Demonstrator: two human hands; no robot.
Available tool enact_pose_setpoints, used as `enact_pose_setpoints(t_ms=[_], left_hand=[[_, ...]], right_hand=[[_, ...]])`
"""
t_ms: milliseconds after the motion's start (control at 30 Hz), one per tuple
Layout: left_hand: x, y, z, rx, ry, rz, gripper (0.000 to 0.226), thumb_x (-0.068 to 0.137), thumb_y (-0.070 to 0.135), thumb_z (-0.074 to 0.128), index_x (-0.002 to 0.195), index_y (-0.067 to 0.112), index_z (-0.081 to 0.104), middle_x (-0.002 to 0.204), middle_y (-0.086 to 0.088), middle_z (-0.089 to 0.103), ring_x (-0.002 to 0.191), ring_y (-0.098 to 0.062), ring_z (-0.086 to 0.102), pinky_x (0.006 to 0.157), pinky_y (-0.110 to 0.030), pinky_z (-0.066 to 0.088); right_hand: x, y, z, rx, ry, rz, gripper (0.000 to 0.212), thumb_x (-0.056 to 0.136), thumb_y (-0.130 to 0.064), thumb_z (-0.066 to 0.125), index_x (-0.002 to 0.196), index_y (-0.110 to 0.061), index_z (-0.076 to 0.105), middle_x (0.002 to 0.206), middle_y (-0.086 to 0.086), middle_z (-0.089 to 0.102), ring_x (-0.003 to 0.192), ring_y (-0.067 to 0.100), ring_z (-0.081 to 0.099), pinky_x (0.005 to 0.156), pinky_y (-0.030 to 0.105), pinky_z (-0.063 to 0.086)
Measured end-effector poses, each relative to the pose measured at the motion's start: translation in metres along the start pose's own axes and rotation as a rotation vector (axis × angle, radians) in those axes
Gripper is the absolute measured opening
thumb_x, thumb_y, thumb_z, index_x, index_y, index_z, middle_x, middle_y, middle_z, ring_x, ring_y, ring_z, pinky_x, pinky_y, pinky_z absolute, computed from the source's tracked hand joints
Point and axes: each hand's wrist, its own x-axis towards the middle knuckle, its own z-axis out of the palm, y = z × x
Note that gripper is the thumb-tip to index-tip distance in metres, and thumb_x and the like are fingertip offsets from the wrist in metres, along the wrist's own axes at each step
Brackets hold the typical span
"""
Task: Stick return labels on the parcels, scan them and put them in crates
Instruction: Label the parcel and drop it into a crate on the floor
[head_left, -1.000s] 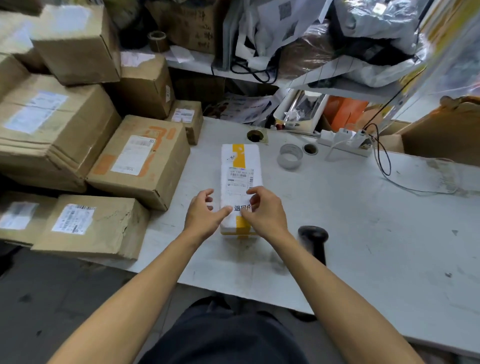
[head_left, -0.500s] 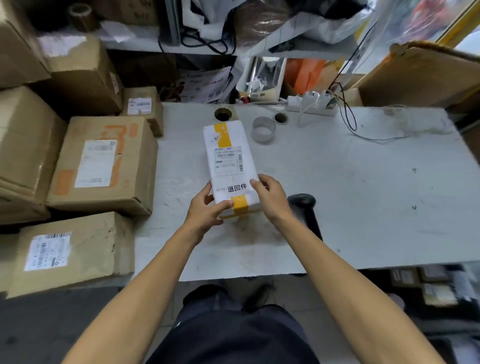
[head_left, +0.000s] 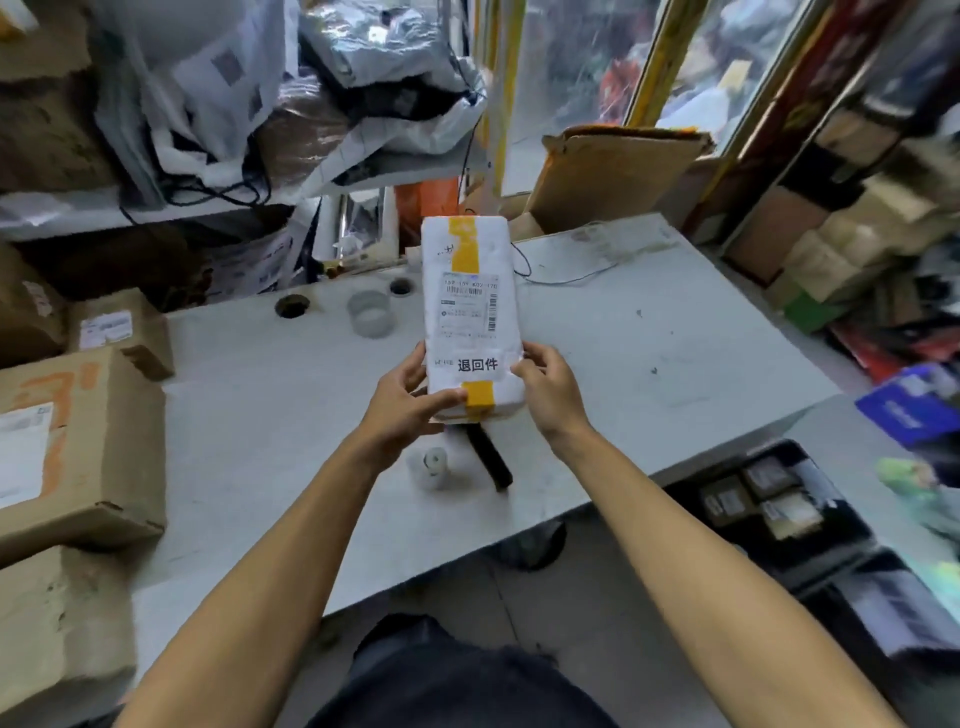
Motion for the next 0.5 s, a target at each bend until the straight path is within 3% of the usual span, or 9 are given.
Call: enact_pose_setpoints(t_ms=[167, 333, 500], left_hand=[[0.011, 0.001, 0.100, 0.012, -0.143, 0.023, 0.079, 0.086, 0.007, 0.077, 0.152, 0.032, 0.042, 0.131, 0.007, 0.068, 0.116, -0.024, 0.067, 0.093, -0.054, 0.055], [0.023, -0.014, 0.196, 0.011, -0.305, -0.020, 0.077, 0.087, 0.001, 0.074, 0.151, 0.033, 0.044, 0.130, 0.005, 0.069, 0.119, -0.031, 0.065, 0.098, -0.056, 0.052], [0.025, -0.039, 0.286, -0.062, -0.475, -0.141, 0.069, 0.090, -0.001, 0.068, 0.150, 0.026, 0.047, 0.131, -0.002, 0.069, 0.116, -0.030, 0.067, 0.102, -0.058, 0.051]], right_hand=[[-0.009, 0.021, -0.106, -0.011, 0.106, 0.007, 0.023, 0.096, -0.013, 0.057, 0.118, -0.018, 0.059, 0.104, -0.010, 0.063, 0.095, 0.007, 0.062, 0.069, 0.018, 0.047], [-0.028, 0.054, -0.203, 0.014, 0.257, 0.034, 0.023, 0.095, -0.016, 0.059, 0.118, -0.019, 0.060, 0.112, -0.002, 0.064, 0.105, 0.016, 0.062, 0.088, 0.031, 0.053], [-0.066, 0.086, -0.284, 0.070, 0.431, 0.059, 0.024, 0.081, -0.037, 0.065, 0.104, -0.033, 0.064, 0.115, -0.001, 0.067, 0.107, 0.016, 0.064, 0.092, 0.031, 0.052]])
